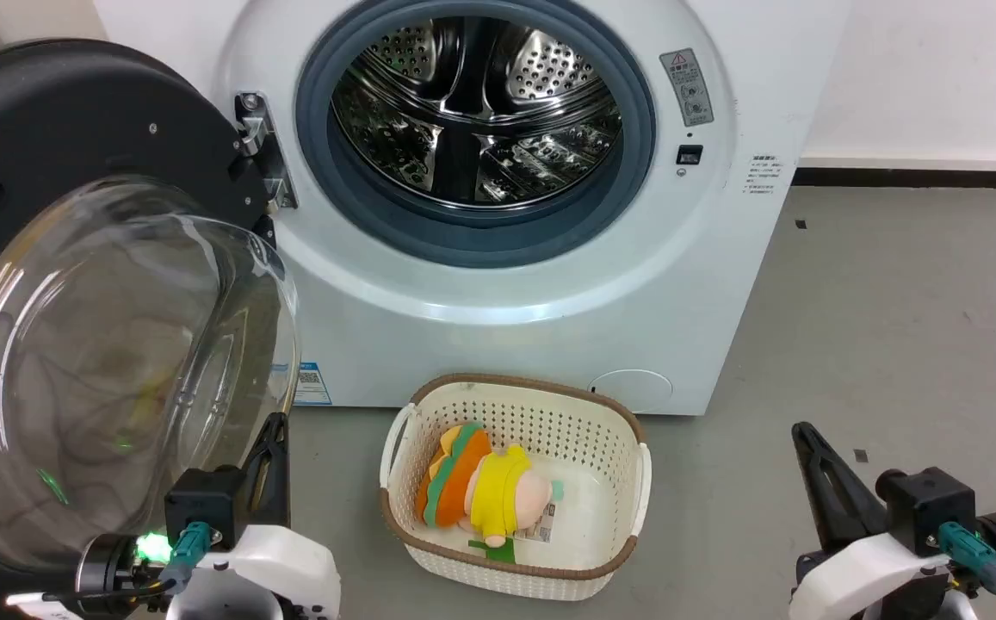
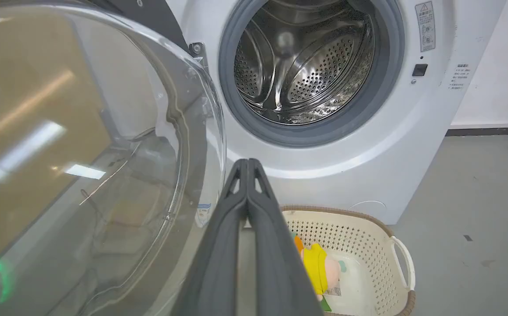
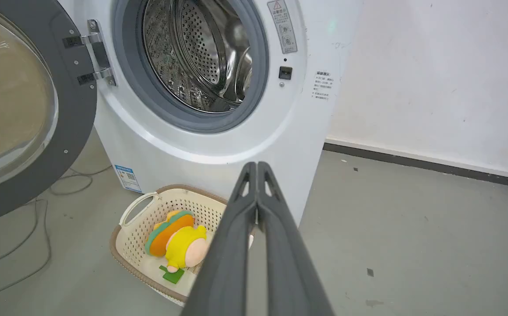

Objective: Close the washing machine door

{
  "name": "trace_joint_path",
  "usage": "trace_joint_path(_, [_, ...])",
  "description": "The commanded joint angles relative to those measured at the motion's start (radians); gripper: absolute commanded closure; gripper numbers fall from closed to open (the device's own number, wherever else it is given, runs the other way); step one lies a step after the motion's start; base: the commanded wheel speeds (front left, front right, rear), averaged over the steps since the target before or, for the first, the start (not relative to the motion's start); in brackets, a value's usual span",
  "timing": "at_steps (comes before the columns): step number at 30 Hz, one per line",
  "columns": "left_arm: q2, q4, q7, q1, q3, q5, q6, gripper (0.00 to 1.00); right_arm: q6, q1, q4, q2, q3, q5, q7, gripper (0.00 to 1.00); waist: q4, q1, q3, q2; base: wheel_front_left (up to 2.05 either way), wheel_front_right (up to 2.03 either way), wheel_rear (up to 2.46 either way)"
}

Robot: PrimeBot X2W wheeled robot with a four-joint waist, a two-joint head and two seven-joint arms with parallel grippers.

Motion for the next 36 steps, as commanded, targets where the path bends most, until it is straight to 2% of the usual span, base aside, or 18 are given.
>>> trace_joint_path(1, [0.001,-0.004,0.000,0.014,0.002,0.009,-0.004,1.00,0.001,-0.006,-0.004,0.005,0.000,-0.008,0.000,1.00,0.000,0.0000,0.000,0.0000,0.00,0.00,0.00])
trace_joint_path(34, [0.001,-0.004,0.000,0.014,0.002,0.009,-0.004,1.00,0.001,-0.006,-0.004,0.005,0.000,-0.008,0.000,1.00,0.000,0.0000,0.000,0.0000,0.00,0.00,0.00])
trace_joint_path(35, [0.000,0.000,0.000,0.000,0.000,0.006,0.001,0.00,0.000,0.000,0.000,0.000,0.000,0.001,0.000,0.00,0.000,0.0000,0.000,0.0000,0.00,0.00,0.00])
trace_joint_path(36, [0.000,0.001,0.000,0.000,0.000,0.006,0.001,0.00,0.000,0.000,0.000,0.000,0.000,0.001,0.000,0.00,0.000,0.0000,0.000,0.0000,0.00,0.00,0.00])
